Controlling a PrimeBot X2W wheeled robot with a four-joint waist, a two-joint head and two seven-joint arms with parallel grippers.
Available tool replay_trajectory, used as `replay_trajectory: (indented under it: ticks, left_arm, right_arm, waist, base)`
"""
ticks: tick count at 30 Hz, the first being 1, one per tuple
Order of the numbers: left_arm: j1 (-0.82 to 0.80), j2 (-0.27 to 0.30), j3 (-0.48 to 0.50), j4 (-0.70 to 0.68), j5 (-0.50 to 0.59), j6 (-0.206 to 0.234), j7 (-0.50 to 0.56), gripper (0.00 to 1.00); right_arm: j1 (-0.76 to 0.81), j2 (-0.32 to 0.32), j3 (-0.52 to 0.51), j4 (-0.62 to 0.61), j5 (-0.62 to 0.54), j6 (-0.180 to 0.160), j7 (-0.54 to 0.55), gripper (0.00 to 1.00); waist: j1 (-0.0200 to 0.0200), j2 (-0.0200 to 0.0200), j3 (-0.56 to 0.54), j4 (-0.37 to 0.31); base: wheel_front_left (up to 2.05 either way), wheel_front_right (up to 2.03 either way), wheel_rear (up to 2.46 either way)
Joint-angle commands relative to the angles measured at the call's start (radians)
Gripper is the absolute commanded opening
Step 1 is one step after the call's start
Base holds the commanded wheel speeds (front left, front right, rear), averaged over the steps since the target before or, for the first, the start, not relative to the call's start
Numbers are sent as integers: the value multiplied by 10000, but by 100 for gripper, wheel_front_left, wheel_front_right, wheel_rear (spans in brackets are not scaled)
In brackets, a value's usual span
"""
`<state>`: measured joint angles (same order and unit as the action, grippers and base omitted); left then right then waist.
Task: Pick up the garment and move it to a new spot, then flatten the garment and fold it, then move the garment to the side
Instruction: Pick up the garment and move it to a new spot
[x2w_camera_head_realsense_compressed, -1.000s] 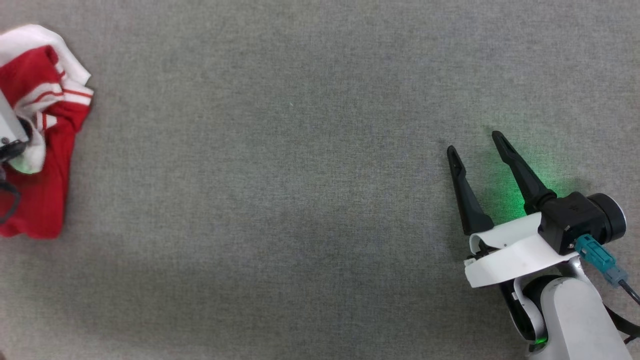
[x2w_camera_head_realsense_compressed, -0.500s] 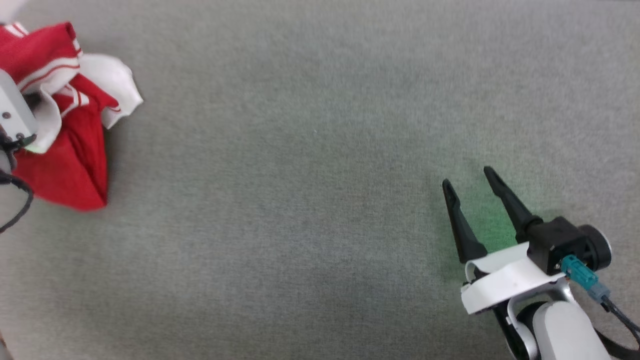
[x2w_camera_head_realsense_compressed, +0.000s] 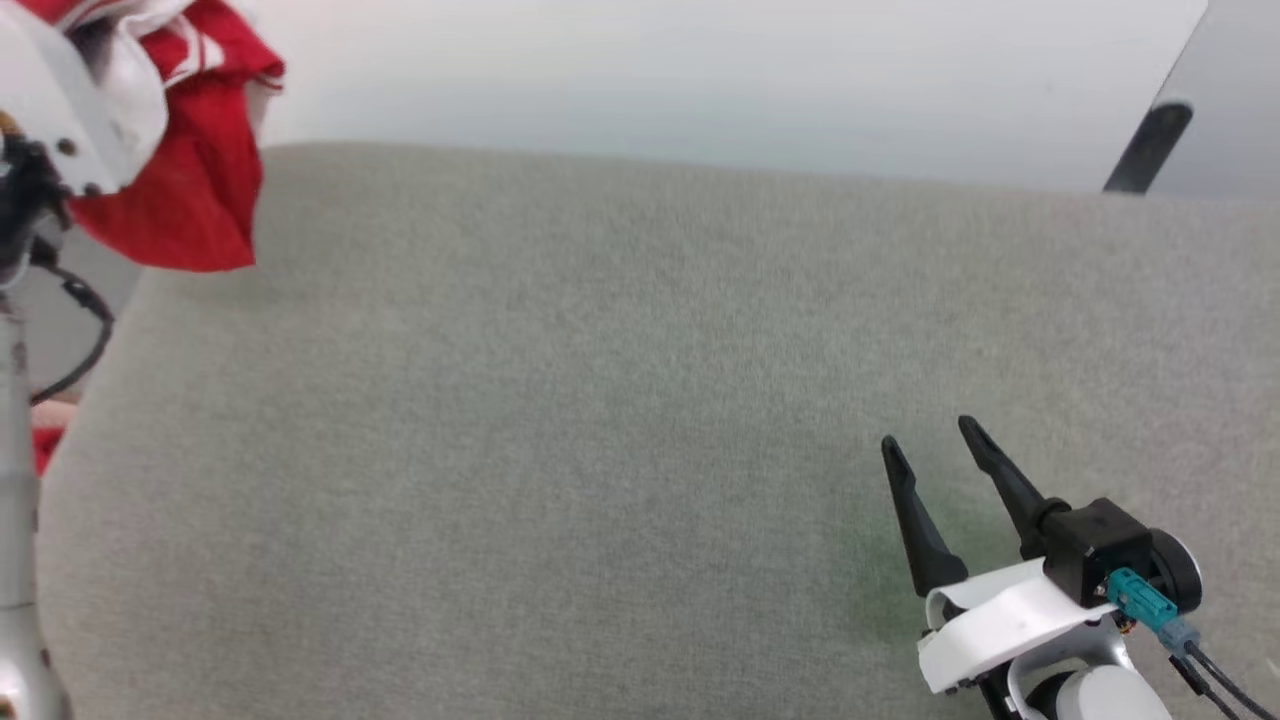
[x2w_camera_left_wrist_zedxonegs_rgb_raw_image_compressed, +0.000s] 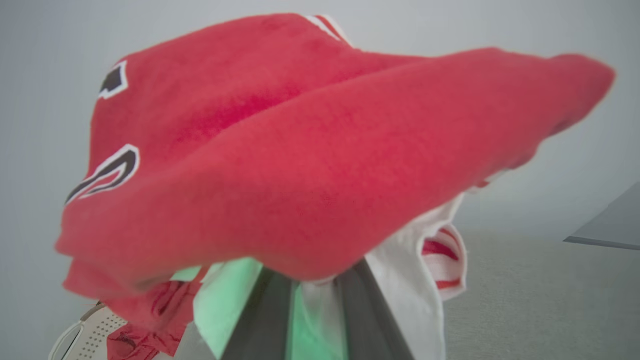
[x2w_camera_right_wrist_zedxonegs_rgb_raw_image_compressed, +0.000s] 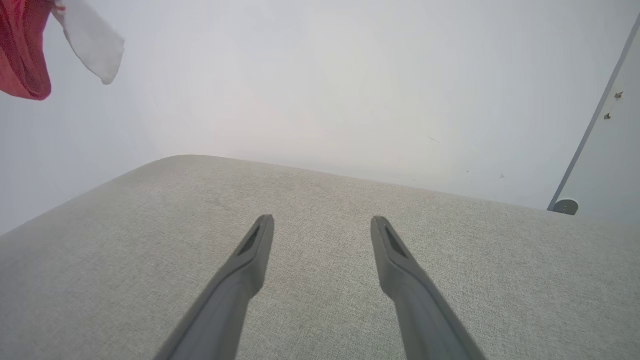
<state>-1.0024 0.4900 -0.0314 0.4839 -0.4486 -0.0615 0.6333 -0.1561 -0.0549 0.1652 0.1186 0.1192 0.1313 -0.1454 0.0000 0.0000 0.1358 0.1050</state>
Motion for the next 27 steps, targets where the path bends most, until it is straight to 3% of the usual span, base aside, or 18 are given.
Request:
replay_trajectory:
  ticks: [1,8,16,27]
  left_arm:
    - [209,-110,-56,-318,-147,-28,133,0]
    - [945,-638,-263,-1690,-632,33,860,0]
    - [2046,-1403,-645,-3279,-1248,254,1686,0]
    - [2958,-2394,-1586,-4398,-1544,425,2285,0]
  right_arm:
    - [186,27,-100,29,27,-10,-45,100]
    - [470,39,-841,106,-174,-10,-104,100]
    - [684,39,-2287,48,-532,-10,-68,100]
    - [710,44,-3607,148,-676,-10,-180,100]
  waist:
    - [0,0,-931,172]
    - [0,0,-1298,-388]
    - [0,0,-1144,-1520]
    - [0,0,-658,-2996]
  base:
    - [0,0,0]
    - [0,0,0]
    - [0,0,0]
    - [0,0,0]
